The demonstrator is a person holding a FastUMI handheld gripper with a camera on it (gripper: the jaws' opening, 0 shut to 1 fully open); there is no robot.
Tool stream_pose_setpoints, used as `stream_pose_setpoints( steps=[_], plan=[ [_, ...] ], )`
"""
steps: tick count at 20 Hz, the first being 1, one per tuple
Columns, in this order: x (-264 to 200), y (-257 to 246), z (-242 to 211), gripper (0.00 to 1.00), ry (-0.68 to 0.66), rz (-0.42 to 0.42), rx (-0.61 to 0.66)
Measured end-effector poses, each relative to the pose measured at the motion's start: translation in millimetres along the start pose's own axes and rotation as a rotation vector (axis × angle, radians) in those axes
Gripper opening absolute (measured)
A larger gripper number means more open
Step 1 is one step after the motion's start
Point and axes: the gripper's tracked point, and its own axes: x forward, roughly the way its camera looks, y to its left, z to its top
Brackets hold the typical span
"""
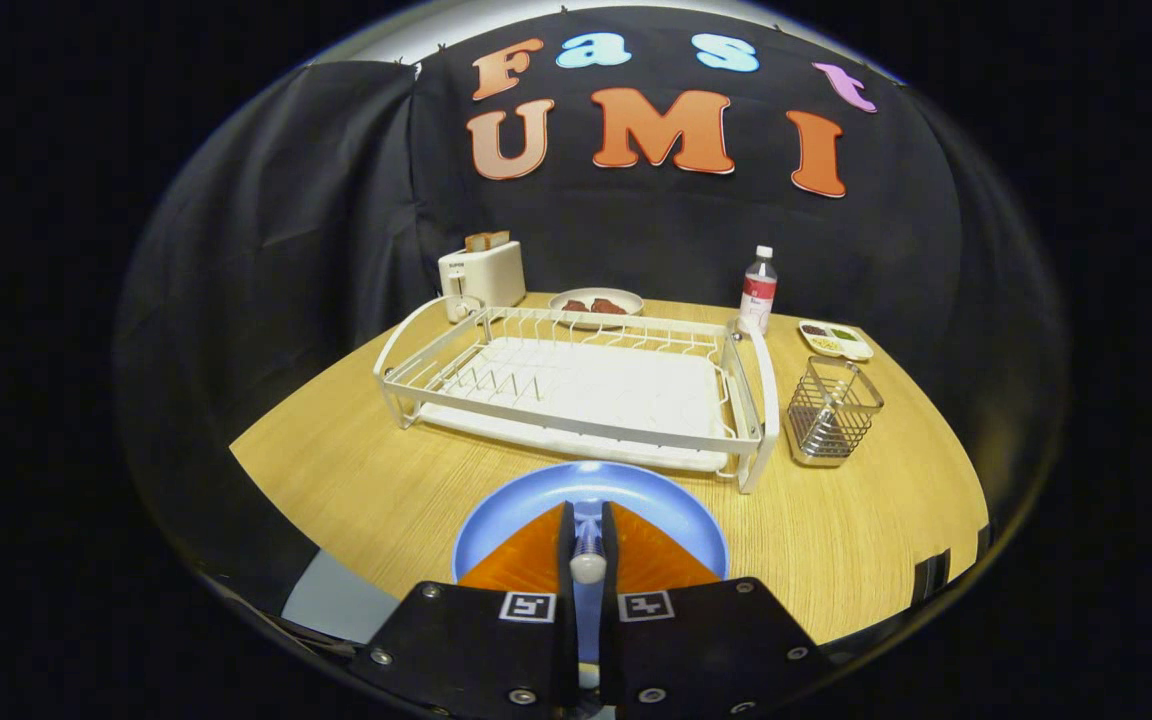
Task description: Take the plate from the dish rack, then take the spoon from the basket and place it into the plate.
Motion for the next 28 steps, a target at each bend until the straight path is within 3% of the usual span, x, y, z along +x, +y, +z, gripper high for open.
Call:
stream_pose_setpoints(
  steps=[10,12,17,19,20,28],
  plan=[
    [18.6,-18.4,-54.3,0.19,0.164,-0.016,0.019],
    [16.2,-19.6,-50.6,0.28,0.163,-0.01,0.02],
    [10.0,-38.5,-22.3,0.76,0.116,-0.031,0.015],
    [6.5,-50.1,-6.1,0.93,0.087,-0.051,0.043],
    [3.7,-54.6,4.5,0.96,0.064,-0.059,0.063],
    [-33.4,-110.6,114.7,0.98,-0.16,-0.172,0.133]
  ],
)
